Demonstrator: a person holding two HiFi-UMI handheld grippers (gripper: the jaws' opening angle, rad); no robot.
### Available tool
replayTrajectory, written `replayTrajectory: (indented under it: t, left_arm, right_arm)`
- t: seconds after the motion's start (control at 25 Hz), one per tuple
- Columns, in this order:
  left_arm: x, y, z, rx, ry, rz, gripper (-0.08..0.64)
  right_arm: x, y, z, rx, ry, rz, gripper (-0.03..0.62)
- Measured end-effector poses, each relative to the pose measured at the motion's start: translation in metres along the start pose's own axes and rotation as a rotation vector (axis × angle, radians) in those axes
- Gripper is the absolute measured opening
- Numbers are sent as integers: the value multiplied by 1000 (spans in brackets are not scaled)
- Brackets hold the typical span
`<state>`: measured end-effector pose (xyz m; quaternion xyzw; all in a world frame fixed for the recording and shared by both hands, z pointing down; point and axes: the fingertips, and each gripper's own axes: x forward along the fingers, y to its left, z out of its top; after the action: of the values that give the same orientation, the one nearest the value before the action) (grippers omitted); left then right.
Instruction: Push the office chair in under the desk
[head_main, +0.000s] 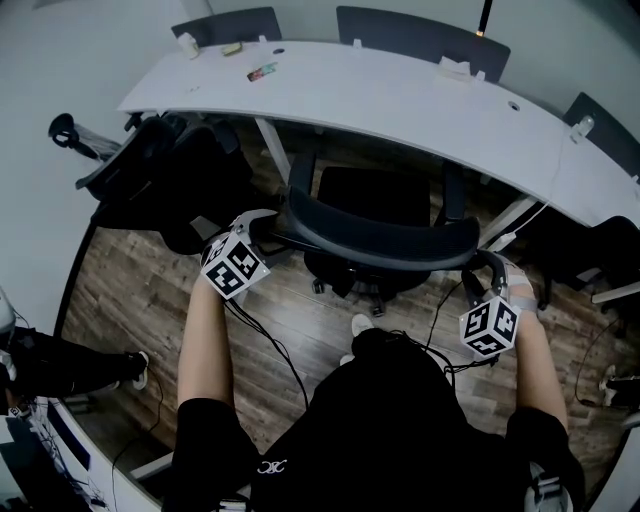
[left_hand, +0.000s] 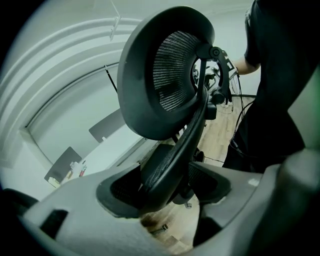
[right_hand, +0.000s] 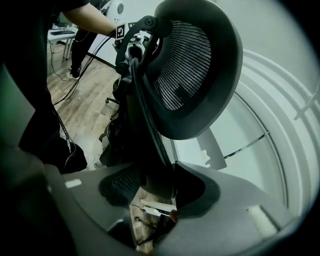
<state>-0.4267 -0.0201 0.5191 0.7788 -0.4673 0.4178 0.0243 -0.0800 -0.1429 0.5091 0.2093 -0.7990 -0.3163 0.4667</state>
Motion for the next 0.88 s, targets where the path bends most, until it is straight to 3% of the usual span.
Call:
replayTrajectory:
  t: [0.88]
  left_arm:
    - [66, 110, 14, 92, -68, -23, 306]
  right_arm:
    - [70, -54, 21, 87, 59, -61, 216]
